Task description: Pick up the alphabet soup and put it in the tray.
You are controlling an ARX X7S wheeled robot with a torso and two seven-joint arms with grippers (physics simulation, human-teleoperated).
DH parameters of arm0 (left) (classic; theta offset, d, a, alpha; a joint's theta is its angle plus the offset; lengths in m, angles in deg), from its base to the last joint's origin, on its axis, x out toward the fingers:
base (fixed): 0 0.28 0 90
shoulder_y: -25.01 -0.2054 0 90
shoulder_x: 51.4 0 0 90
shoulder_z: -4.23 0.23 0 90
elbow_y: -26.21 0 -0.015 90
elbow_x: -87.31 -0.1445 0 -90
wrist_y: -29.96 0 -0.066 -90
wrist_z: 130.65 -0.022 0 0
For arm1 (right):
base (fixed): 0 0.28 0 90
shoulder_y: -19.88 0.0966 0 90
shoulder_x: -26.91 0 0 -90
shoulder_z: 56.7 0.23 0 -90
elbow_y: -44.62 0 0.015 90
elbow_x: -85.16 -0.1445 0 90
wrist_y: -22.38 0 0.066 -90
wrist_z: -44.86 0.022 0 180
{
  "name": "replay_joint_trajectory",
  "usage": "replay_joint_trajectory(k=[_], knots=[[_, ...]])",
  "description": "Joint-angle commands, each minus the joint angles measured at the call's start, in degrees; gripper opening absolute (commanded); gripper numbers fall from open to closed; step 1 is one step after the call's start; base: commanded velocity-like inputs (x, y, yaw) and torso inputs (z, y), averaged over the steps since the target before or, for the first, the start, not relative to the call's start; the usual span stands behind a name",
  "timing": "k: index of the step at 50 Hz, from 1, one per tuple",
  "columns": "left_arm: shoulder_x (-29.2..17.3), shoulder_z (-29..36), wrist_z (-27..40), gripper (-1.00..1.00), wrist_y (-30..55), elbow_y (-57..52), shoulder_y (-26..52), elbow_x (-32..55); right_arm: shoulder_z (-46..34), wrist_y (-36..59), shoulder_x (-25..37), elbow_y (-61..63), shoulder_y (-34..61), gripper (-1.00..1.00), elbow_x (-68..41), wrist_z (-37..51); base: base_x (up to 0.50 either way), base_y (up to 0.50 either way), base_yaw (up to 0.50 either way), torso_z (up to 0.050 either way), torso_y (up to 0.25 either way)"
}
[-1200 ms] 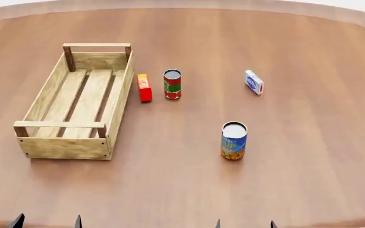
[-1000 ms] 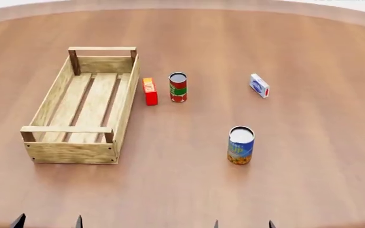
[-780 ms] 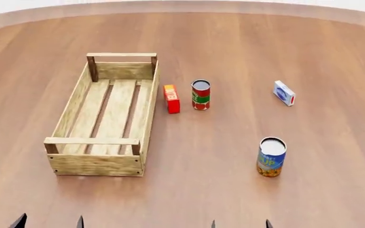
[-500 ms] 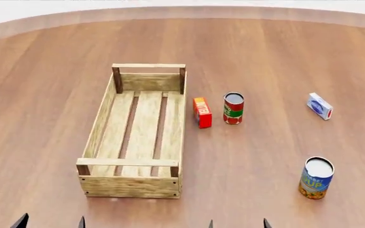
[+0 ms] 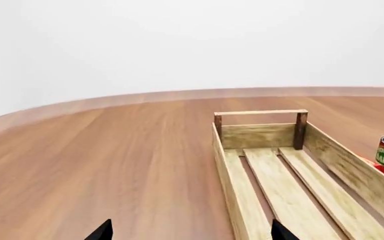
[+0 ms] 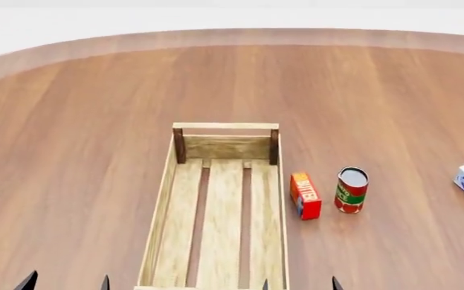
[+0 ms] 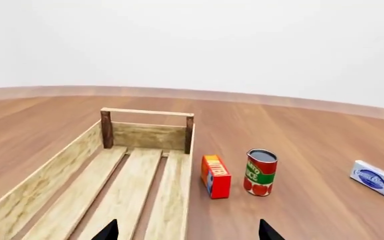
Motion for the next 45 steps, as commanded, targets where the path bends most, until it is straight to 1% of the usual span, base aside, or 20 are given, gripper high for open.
replay_joint_trajectory(k=[1,24,31,32,33,43,45], knots=[[-0.6,0.9,0.7,1.00,-0.1,-0.1,0.0,0.6,-0.8,-0.2,0.7,0.0,0.1,1.00,-0.7,0.6,0.50,0.08,0.00,0.000,0.000],[-1.7,2.1,1.9,1.00,-0.1,-0.3,0.0,1.8,-2.1,-0.5,1.7,-0.1,0.2,1.00,-1.7,1.9,0.50,0.05,0.00,0.000,0.001],[-2.0,2.5,2.1,1.00,-0.2,-0.1,0.1,2.1,-2.3,-0.5,1.9,-0.3,0.4,1.00,-2.1,2.3,0.50,-0.17,0.00,0.000,0.000],[-2.0,2.5,2.2,1.00,-0.2,-0.1,0.1,2.2,-2.7,-1.7,2.2,-0.1,0.3,1.00,-1.4,2.3,0.50,-0.21,0.00,0.000,0.000],[-2.0,2.6,2.2,1.00,-0.2,-0.1,0.0,2.2,-2.9,-0.8,2.2,0.3,0.3,1.00,-0.8,2.7,0.44,-0.06,0.00,0.000,0.000],[-2.4,2.9,2.5,1.00,-0.2,-0.3,0.0,2.8,-2.3,1.0,2.1,-0.3,0.5,1.00,-4.2,2.3,0.00,0.00,0.00,0.000,0.000],[-2.5,3.0,2.6,1.00,-0.2,-0.4,0.0,3.0,-1.0,3.5,2.0,1.4,0.2,1.00,-6.7,2.5,0.00,0.00,0.00,0.000,0.000]])
